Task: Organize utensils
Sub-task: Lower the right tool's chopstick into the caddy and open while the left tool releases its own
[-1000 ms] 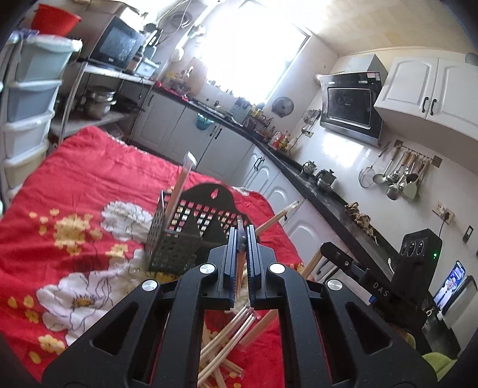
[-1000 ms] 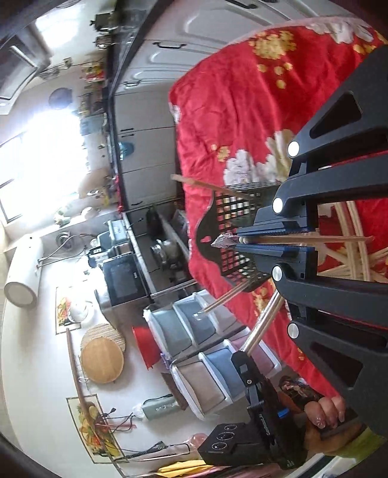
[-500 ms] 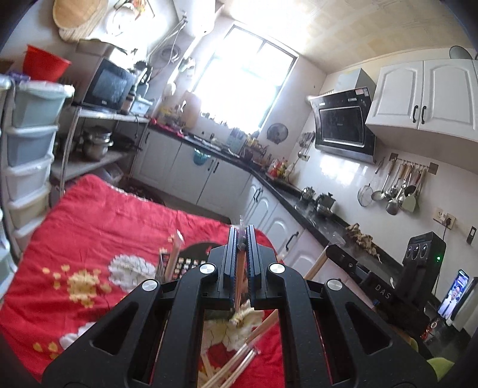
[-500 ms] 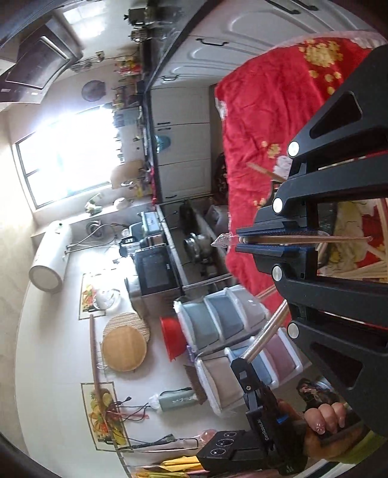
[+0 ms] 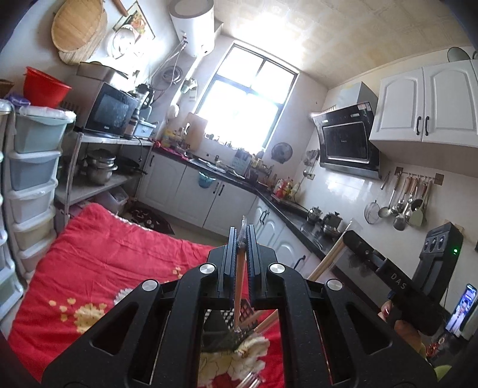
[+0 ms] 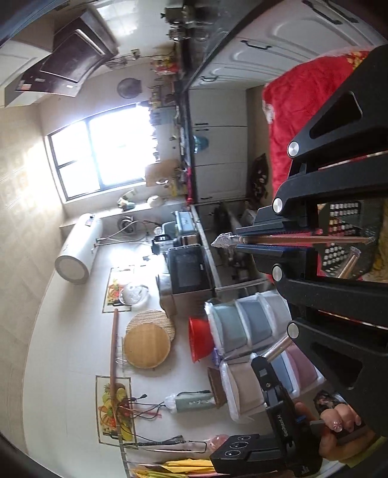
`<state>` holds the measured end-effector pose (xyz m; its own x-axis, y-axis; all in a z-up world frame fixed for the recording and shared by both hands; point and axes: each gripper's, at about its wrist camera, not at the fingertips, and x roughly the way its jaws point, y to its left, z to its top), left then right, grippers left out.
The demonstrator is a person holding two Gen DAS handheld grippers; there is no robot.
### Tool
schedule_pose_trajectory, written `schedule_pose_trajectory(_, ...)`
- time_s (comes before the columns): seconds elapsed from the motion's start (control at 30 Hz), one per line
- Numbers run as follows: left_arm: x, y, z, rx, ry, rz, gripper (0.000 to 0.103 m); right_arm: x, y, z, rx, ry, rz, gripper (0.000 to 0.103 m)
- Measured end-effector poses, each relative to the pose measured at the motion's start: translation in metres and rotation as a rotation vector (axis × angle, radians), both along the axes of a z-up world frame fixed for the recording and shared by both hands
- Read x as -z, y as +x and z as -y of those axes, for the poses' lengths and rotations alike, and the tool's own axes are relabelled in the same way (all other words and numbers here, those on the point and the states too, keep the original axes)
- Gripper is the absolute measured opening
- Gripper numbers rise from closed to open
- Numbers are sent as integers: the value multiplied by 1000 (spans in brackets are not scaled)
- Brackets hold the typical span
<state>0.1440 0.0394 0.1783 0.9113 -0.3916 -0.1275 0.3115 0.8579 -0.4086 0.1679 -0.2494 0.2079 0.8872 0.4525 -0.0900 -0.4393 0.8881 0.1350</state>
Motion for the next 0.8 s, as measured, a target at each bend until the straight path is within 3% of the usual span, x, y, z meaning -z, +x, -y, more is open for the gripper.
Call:
schedule_pose_trajectory(0.33,-8,13,17,-50,43,36,3,2,22,-7,44,-23,25,6)
schedule_pose_trajectory(0.8,17,35,35,-79,101,18,3,21,53,-6,102,-30,34,6)
